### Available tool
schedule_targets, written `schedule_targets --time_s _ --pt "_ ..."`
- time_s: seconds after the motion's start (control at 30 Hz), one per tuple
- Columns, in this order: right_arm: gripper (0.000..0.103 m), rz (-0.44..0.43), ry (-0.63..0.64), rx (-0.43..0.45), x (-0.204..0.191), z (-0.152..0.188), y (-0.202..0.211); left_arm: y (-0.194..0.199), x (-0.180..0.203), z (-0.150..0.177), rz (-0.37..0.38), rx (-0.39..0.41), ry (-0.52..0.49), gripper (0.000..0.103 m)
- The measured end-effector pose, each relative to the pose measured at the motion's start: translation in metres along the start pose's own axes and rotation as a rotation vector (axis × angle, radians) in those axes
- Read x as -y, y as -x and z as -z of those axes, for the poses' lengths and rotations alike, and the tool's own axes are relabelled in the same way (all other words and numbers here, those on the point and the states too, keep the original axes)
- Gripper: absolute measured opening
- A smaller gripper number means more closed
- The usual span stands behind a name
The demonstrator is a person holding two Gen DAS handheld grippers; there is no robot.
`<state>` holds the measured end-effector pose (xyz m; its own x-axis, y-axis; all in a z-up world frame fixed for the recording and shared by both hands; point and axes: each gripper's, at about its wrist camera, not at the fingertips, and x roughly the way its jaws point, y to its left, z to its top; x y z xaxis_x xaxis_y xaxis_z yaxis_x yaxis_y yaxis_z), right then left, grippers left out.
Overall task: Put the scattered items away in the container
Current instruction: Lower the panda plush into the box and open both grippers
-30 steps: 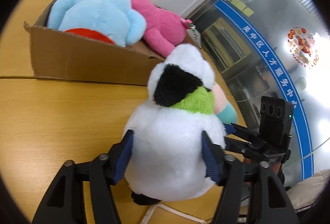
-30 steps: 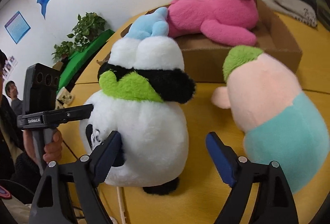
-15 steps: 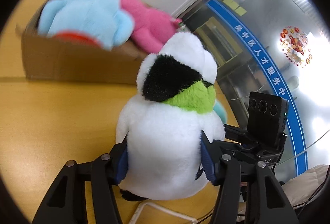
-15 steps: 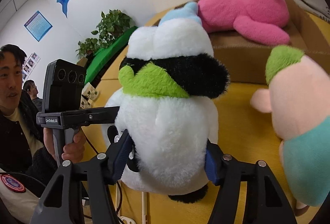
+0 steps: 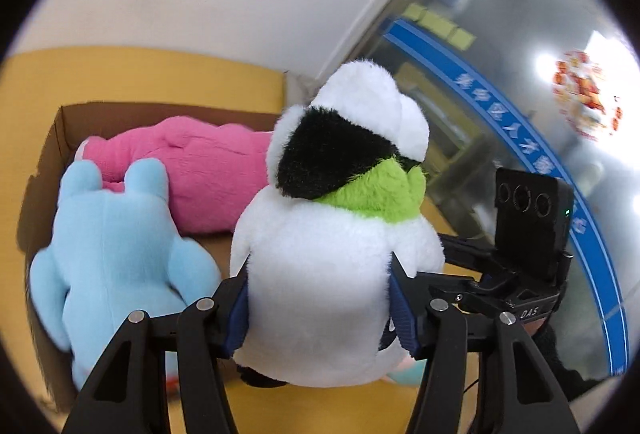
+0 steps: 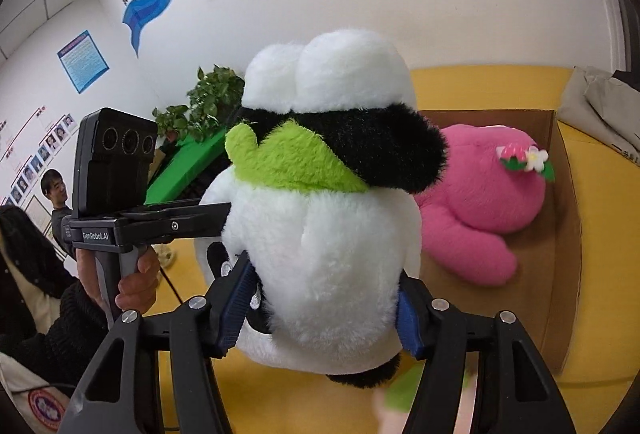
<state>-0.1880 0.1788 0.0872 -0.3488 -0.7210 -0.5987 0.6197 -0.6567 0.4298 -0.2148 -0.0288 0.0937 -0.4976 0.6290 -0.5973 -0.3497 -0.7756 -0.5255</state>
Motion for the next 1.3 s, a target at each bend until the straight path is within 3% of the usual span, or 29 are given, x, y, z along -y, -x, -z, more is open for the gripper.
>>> schedule_targets --time_s 0.13,0.23,0.33,0.47,0.53,0.6,0.63,0.7,0.77,0.87,0.93,0.97,1.07,1.1,1.17,1.3 --pt "0.067 -0.008 -0.058 -0.118 0.048 -0.017 -0.045 -0.047 -0.04 -0.004 -0.037 -0.096 0.098 0.058" --pt "0.067 0.003 -0.124 -0.245 0.076 -0.01 -0.08 -0.074 -0.052 0.01 -0.085 -0.16 0.105 0.057" --pt "0.071 0.004 -0.143 -0.297 0.087 0.001 -0.091 -0.078 -0.052 0.018 -0.094 -0.165 0.078 0.057" --pt "0.074 0.029 -0.091 -0.24 0.081 -0.009 -0.067 -0.075 -0.055 0.021 -0.082 -0.174 0.071 0.058" --pt "0.074 0.0 -0.086 -0.151 0.081 -0.027 -0.046 -0.076 -0.054 0.022 -0.091 -0.174 0.061 0.058" --pt "0.071 -0.02 -0.093 -0.09 0.08 -0.044 -0.035 -0.076 -0.052 0.021 -0.1 -0.172 0.05 0.058" --pt "0.063 -0.019 -0.096 -0.079 0.079 -0.051 -0.036 -0.076 -0.051 0.021 -0.103 -0.169 0.047 0.059" --pt "0.049 0.026 -0.06 -0.145 0.074 -0.057 -0.066 -0.072 -0.048 0.02 -0.135 -0.157 0.035 0.06" --pt "0.044 0.091 -0.035 -0.18 0.075 -0.056 -0.092 -0.06 -0.044 0.021 -0.18 -0.119 0.027 0.059" --pt "0.043 0.119 -0.098 -0.198 0.091 -0.06 -0.12 -0.034 -0.028 0.022 -0.252 -0.038 -0.051 0.057" --pt "0.043 0.119 -0.112 -0.222 0.089 -0.051 -0.127 -0.024 -0.014 0.018 -0.261 0.003 -0.112 0.057" --pt "0.043 0.115 -0.116 -0.234 0.089 -0.048 -0.13 -0.027 -0.011 0.015 -0.259 0.0 -0.127 0.057" --pt "0.044 0.11 -0.139 -0.225 0.095 -0.047 -0.127 -0.067 -0.01 0.011 -0.344 -0.104 -0.188 0.057" --pt "0.044 0.108 -0.147 -0.222 0.097 -0.046 -0.125 -0.084 -0.015 0.015 -0.326 -0.143 -0.195 0.058" --pt "0.045 0.128 -0.154 -0.213 0.097 -0.048 -0.115 -0.082 -0.023 0.018 -0.296 -0.144 -0.168 0.06" --pt "0.075 0.154 -0.191 -0.123 0.1 -0.037 -0.042 -0.081 -0.033 0.02 -0.266 -0.16 -0.127 0.067"
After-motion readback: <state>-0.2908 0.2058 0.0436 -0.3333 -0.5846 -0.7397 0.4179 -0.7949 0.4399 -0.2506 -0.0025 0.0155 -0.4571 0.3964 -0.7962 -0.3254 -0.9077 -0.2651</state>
